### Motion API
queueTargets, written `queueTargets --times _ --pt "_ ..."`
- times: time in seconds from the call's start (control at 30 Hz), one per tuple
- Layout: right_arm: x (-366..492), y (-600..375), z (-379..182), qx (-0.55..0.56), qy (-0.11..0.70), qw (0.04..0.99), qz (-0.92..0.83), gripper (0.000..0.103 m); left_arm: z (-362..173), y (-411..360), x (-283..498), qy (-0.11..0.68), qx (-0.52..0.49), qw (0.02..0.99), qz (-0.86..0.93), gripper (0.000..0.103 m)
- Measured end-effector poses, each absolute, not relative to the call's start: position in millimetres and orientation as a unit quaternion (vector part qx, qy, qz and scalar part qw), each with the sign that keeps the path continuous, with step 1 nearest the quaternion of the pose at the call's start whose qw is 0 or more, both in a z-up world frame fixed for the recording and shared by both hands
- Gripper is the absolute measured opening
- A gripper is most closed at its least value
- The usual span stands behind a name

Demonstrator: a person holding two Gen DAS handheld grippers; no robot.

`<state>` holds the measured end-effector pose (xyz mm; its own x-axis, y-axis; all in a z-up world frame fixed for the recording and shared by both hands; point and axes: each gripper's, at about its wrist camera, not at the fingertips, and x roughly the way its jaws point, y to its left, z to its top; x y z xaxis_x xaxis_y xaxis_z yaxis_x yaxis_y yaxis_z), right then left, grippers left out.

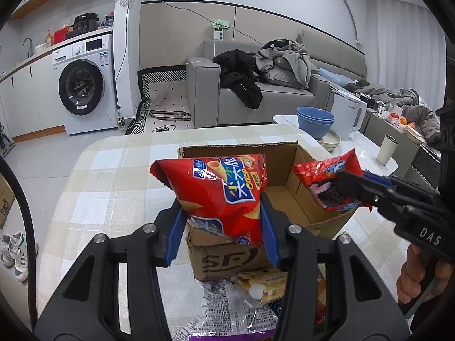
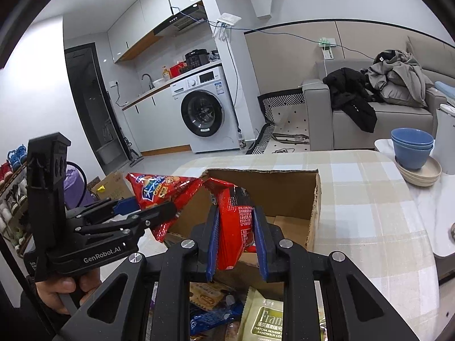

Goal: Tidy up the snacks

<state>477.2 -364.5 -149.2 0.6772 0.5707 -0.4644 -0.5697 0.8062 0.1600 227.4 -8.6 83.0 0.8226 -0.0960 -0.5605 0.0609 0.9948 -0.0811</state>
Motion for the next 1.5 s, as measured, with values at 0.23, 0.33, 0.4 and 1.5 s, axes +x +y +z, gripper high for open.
queueTargets --times 0.23,0.33,0.4,1.5 --pt "488.6 -366.1 -156.5 0.002 0.264 0.915 0.306 0.022 81.7 -14.1 247.0 0.294 -0.017 0.955 -0.044 0.044" --pt "490.0 -364.3 -158.2 0.001 0.268 0.914 0.305 0.022 81.2 -16.8 253.4 0.296 -0.007 0.954 -0.043 0.044" --pt "491.3 -362.7 -158.1 0.0 0.269 0.913 0.305 0.022 81.8 -18.1 256.8 0.297 -0.003 0.954 -0.043 0.044" --pt "430.2 -406.8 -164.1 -0.007 0.272 0.927 0.258 0.103 57.7 25.4 154.8 0.314 -0.053 0.947 -0.034 0.102"
